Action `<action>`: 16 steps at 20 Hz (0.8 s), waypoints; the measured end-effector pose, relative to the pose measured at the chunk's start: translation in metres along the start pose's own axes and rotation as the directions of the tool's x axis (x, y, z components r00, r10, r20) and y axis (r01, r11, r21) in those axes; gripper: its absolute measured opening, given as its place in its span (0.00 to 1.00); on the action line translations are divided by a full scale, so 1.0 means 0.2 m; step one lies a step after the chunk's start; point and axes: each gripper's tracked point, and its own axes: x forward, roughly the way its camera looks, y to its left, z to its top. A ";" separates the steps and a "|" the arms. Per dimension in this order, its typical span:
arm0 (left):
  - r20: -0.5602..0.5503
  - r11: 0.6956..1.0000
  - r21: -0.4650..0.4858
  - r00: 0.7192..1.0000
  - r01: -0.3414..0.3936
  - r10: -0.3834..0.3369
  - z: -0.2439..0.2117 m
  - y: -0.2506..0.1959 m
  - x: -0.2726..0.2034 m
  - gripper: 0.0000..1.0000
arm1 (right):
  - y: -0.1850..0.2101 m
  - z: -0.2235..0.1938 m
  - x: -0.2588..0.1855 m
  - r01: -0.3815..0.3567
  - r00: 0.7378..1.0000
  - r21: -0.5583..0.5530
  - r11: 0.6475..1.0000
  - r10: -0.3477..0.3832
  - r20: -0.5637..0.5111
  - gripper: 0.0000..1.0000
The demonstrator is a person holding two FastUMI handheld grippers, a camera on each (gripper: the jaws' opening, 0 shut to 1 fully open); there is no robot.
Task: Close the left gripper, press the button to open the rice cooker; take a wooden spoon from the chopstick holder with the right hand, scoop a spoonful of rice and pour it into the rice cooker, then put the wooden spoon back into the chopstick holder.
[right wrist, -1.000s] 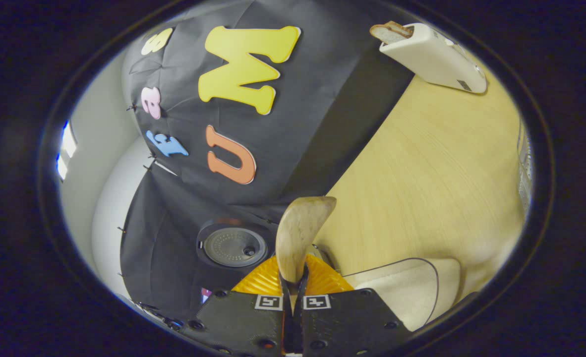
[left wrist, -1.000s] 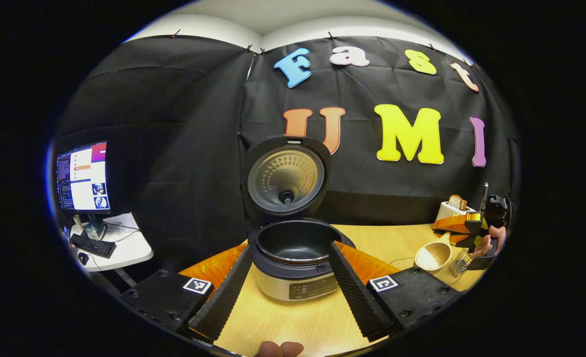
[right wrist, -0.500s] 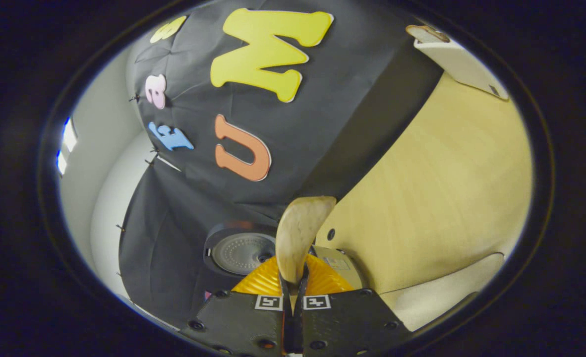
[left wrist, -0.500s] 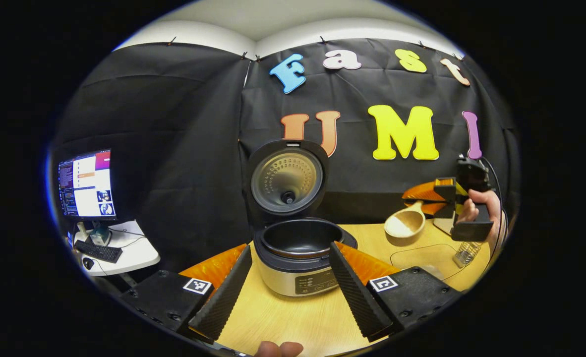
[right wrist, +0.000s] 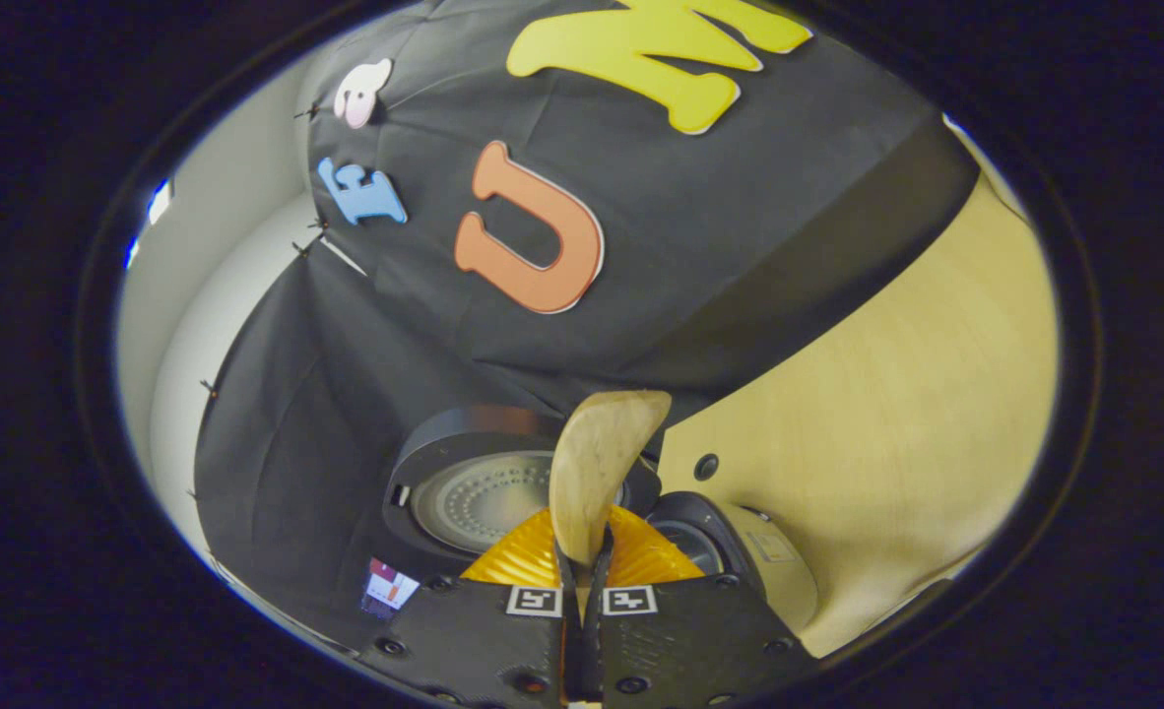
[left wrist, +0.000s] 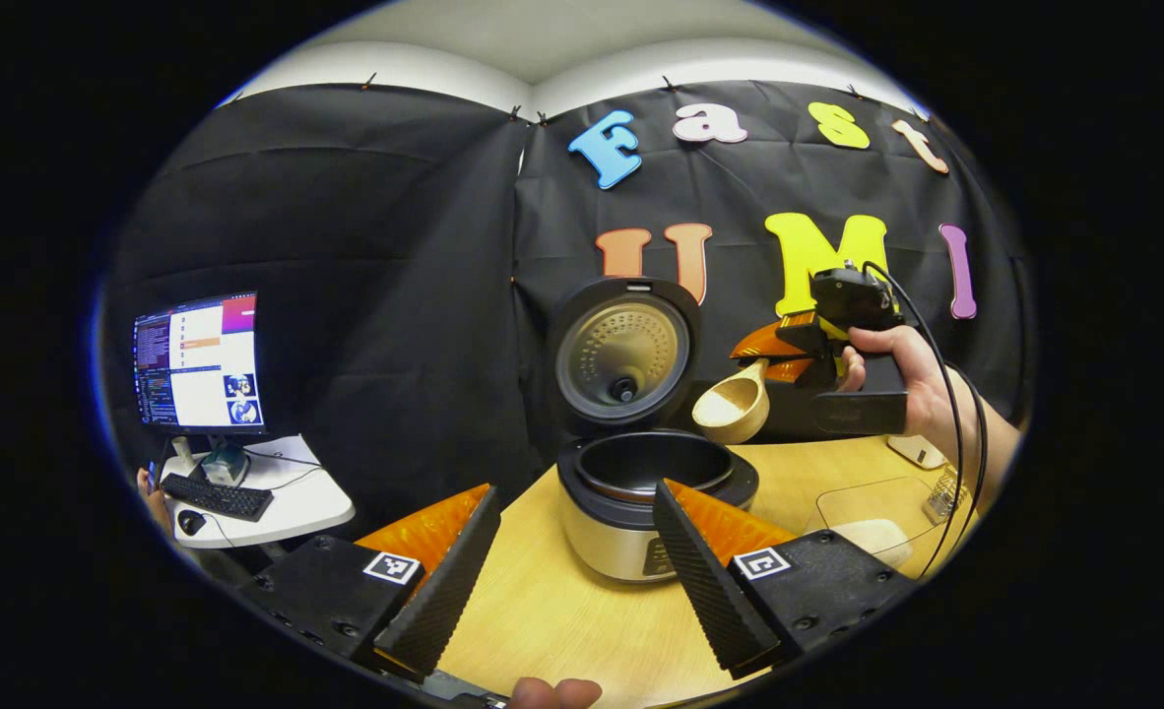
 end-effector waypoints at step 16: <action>-0.006 0.999 -0.045 1.000 -0.030 0.030 -0.12 0.18 -0.11 0.99 | 0.04 -0.14 0.22 0.203 0.977 -0.501 0.841 -0.141 0.158 0.00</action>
